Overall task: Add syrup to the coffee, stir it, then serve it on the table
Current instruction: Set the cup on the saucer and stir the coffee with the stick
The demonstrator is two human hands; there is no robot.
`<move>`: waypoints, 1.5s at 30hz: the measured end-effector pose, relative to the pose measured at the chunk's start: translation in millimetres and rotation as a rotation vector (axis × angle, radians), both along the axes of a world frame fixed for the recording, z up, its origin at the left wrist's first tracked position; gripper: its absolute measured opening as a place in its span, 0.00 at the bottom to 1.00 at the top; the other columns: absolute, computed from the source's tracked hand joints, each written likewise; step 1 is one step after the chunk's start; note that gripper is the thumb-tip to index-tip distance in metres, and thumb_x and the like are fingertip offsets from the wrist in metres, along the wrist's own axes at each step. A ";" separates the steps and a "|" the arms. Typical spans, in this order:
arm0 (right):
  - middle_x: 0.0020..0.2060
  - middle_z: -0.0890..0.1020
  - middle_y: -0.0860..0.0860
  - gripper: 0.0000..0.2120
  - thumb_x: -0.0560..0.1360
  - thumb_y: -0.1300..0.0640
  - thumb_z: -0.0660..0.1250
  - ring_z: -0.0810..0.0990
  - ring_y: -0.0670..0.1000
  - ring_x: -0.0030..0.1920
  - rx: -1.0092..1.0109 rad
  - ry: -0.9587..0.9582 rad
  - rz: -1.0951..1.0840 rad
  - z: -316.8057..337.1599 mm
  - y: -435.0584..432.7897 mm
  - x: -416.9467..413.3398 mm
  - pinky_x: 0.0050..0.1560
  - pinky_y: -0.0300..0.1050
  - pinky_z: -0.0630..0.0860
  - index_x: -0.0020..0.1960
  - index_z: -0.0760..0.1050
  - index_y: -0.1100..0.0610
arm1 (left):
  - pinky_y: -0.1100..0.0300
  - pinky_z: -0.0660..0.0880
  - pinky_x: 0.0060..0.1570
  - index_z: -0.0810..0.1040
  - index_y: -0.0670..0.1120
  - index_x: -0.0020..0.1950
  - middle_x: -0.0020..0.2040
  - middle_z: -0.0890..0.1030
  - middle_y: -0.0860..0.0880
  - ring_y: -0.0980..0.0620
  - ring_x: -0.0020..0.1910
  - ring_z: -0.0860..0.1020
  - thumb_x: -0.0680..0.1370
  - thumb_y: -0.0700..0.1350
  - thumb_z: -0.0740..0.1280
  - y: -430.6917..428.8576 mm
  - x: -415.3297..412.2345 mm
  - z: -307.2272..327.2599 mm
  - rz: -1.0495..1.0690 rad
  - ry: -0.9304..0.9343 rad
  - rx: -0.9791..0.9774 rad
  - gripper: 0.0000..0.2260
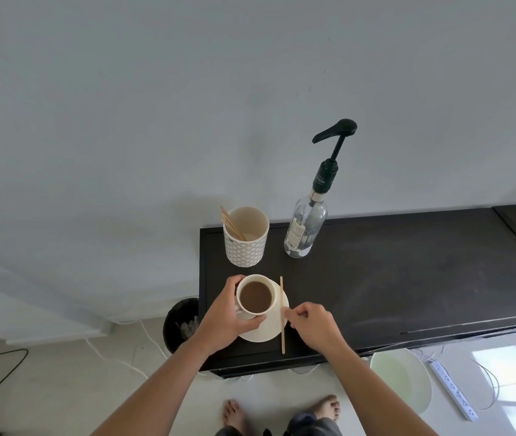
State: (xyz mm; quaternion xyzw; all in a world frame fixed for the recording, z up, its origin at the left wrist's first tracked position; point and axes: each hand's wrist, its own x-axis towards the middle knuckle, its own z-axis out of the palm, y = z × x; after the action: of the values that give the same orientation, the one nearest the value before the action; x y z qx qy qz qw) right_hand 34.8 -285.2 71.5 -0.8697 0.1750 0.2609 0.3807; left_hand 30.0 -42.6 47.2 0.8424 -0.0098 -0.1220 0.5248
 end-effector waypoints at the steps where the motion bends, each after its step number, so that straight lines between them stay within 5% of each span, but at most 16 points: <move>1: 0.45 0.88 0.48 0.18 0.80 0.36 0.74 0.84 0.48 0.43 -0.004 0.002 0.010 -0.2 0.0 -2.6 0.40 0.42 0.78 0.50 0.83 0.52 | 0.69 0.76 0.66 0.67 0.61 0.77 0.69 0.79 0.65 0.67 0.70 0.77 0.72 0.58 0.86 0.4 -1.1 -0.7 -0.007 0.001 0.001 0.40; 6: 0.43 0.84 0.46 0.19 0.77 0.38 0.79 0.80 0.45 0.41 -0.015 -0.002 0.036 0.7 4.7 -10.9 0.38 0.38 0.71 0.53 0.79 0.52 | 0.70 0.76 0.66 0.68 0.62 0.78 0.69 0.79 0.65 0.66 0.71 0.77 0.73 0.57 0.86 1.0 -3.6 -1.1 -0.032 -0.017 0.003 0.40; 13: 0.47 0.86 0.47 0.12 0.85 0.43 0.70 0.83 0.47 0.44 0.006 -0.047 -0.019 1.5 8.6 -12.2 0.42 0.38 0.78 0.58 0.80 0.52 | 0.60 0.76 0.75 0.70 0.61 0.81 0.73 0.78 0.64 0.63 0.74 0.77 0.74 0.55 0.86 8.6 -1.2 1.8 -0.086 -0.028 -0.003 0.40; 18: 0.46 0.85 0.47 0.16 0.82 0.41 0.74 0.82 0.45 0.43 -0.026 -0.030 0.004 6.3 7.9 -19.4 0.38 0.38 0.74 0.56 0.79 0.53 | 0.69 0.68 0.72 0.63 0.59 0.87 0.78 0.70 0.64 0.71 0.74 0.71 0.72 0.62 0.86 14.7 -5.9 3.1 -0.062 -0.039 0.047 0.50; 23: 0.37 0.84 0.46 0.13 0.81 0.42 0.76 0.80 0.44 0.37 -0.076 0.006 0.115 -0.7 -2.2 -26.9 0.37 0.37 0.73 0.49 0.85 0.52 | 0.72 0.73 0.65 0.74 0.60 0.74 0.70 0.77 0.63 0.65 0.70 0.76 0.71 0.66 0.84 22.0 -21.7 -1.4 0.074 -0.105 0.069 0.36; 29: 0.44 0.86 0.46 0.10 0.85 0.44 0.71 0.86 0.47 0.38 -0.018 -0.035 0.102 14.2 -10.0 -26.1 0.41 0.41 0.79 0.52 0.81 0.50 | 0.62 0.82 0.60 0.80 0.57 0.63 0.61 0.80 0.61 0.55 0.63 0.82 0.84 0.65 0.68 30.7 -38.4 -4.9 0.186 -0.180 0.069 0.15; 32: 0.44 0.91 0.46 0.08 0.87 0.47 0.69 0.90 0.51 0.35 0.079 -0.105 0.071 34.2 -19.2 -18.6 0.42 0.49 0.84 0.54 0.79 0.51 | 0.64 0.81 0.53 0.81 0.55 0.61 0.59 0.79 0.60 0.58 0.60 0.81 0.87 0.60 0.65 26.0 -39.7 -5.8 0.187 -0.184 0.126 0.11; 36: 0.43 0.89 0.46 0.04 0.86 0.47 0.70 0.86 0.50 0.34 0.041 -0.215 0.168 63.7 -28.2 -8.5 0.37 0.39 0.83 0.55 0.80 0.46 | 0.66 0.80 0.53 0.81 0.56 0.62 0.56 0.82 0.59 0.57 0.55 0.83 0.90 0.56 0.64 22.8 -39.9 -7.8 0.203 -0.125 0.092 0.08; 39: 0.46 0.87 0.43 0.02 0.86 0.47 0.71 0.86 0.47 0.44 -0.019 -0.314 0.192 78.3 -37.2 -4.6 0.40 0.35 0.80 0.55 0.82 0.43 | 0.68 0.79 0.50 0.80 0.56 0.61 0.45 0.84 0.61 0.55 0.48 0.85 0.90 0.55 0.62 20.6 -39.3 -1.5 0.202 -0.073 0.032 0.08; 45: 0.47 0.86 0.39 0.02 0.83 0.50 0.75 0.85 0.45 0.46 -0.114 -0.435 0.258 93.9 -35.2 -2.3 0.44 0.34 0.80 0.55 0.86 0.44 | 0.64 0.82 0.47 0.77 0.53 0.59 0.46 0.84 0.54 0.52 0.42 0.85 0.92 0.55 0.57 15.6 -34.7 -3.1 0.174 0.014 -0.032 0.11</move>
State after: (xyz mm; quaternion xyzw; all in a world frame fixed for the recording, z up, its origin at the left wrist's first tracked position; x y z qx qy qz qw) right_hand 32.5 -320.4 165.4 -0.9404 -0.0092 0.1039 0.3236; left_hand -4.7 -27.0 44.1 0.8306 0.0653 -0.0817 0.5469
